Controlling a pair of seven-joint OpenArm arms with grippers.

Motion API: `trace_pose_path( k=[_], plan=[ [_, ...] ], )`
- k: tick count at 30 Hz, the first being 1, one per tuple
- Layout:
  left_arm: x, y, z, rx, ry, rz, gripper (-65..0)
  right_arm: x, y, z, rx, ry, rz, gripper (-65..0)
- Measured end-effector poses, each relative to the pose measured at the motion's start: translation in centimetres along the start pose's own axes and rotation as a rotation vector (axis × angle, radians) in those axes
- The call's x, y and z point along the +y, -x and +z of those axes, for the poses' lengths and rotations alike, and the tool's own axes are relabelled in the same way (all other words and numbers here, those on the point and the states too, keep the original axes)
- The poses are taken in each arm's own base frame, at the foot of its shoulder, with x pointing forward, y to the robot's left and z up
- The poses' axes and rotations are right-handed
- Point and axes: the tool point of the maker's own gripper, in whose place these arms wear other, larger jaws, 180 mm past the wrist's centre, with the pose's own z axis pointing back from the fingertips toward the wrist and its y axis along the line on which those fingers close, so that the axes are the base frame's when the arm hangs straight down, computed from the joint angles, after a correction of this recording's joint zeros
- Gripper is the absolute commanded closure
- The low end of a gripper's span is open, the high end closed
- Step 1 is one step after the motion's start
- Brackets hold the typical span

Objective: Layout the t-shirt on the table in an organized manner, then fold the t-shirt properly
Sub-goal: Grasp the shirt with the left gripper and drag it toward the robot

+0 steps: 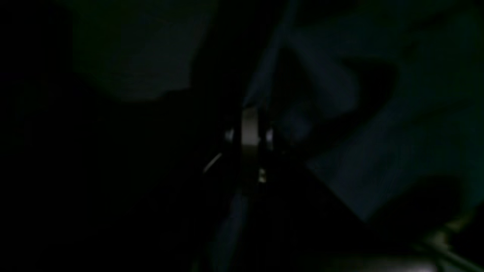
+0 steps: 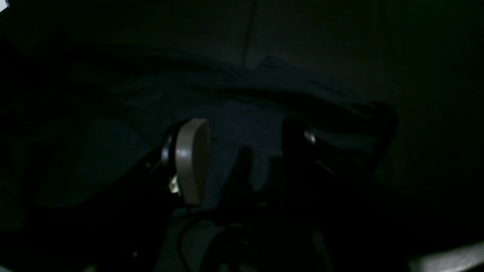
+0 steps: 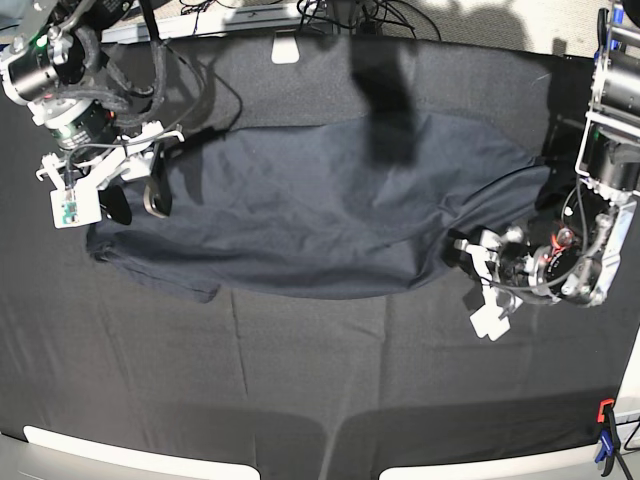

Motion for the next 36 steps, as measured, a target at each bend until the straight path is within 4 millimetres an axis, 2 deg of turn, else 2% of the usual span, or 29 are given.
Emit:
trace_pose_path(
  k=[3,6,11,14,18,21,25,30,36],
  plan=[
    [0.8,-1.0,0.9,0.011,-0.037,-0.032,0.0,0.0,0.0,0.0,0.000,0.000,0.000,-30.5],
    [0.9,-2.5,2.7,-0.020,-0.077,-0.091,0.0,0.0,0.0,0.0,0.001,0.000,0.000,-30.5],
    [0.1,-2.3,5.5,-0.022,-0.266,-0.280,0.0,0.0,-0.6,0.0,-0.033,0.000,0.000,-30.5],
    [-1.8,-1.8,7.0,-0.058,-0.418,-0.384,0.0,0.0,-0.9,0.0,-0.049,0.000,0.000,-30.5],
    [-5.9,-1.1,9.1,-0.152,-0.539,-0.493,0.0,0.3,-0.7,0.0,-0.045,-0.004,-0.011,-30.5],
    [-8.9,1.4,9.7,-0.181,-0.551,-0.517,0.0,-0.3,-0.8,0.2,-0.048,0.016,-0.012,-30.5],
    [-12.2,6.3,9.6,-0.127,-0.501,-0.520,0.0,-2.1,-1.3,1.5,-0.069,0.091,-0.003,-30.5],
    [-14.9,11.5,9.2,-0.041,-0.431,-0.487,0.0,-4.3,-2.3,3.5,-0.131,0.163,-0.024,-30.5],
    [-18.0,19.0,8.8,0.110,-0.313,-0.407,0.0,-6.5,-1.8,5.3,-0.138,0.246,-0.053,-30.5]
  ],
)
